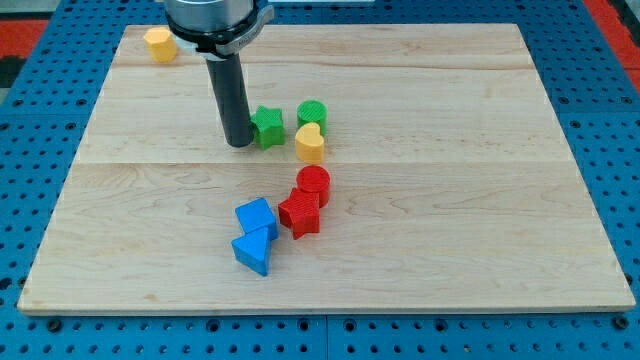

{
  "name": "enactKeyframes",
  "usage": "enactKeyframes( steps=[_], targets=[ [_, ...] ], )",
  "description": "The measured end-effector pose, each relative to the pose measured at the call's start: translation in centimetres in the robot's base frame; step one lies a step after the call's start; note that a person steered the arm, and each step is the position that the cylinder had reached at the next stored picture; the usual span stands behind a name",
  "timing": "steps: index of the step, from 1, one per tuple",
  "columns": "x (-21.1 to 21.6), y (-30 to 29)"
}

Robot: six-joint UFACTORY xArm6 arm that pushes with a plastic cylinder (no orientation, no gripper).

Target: Place the yellow hexagon left to the yellow heart

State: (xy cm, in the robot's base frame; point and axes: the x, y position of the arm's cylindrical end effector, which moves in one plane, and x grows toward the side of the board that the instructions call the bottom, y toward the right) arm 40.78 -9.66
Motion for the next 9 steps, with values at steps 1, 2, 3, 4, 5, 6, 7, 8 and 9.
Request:
enactKeyframes(
  steps=[1,2,3,4,5,6,7,8,9],
  targets=[
    [0.0,2.8],
    [0.0,4.0],
    [0.7,1.2],
    [1.3,-2.6],
    [-2.9,-8.6],
    [-8.3,-14.6],
    [-14.4,-16.9],
    [-20.2,-16.9],
    [-20.6,-14.3]
  ],
)
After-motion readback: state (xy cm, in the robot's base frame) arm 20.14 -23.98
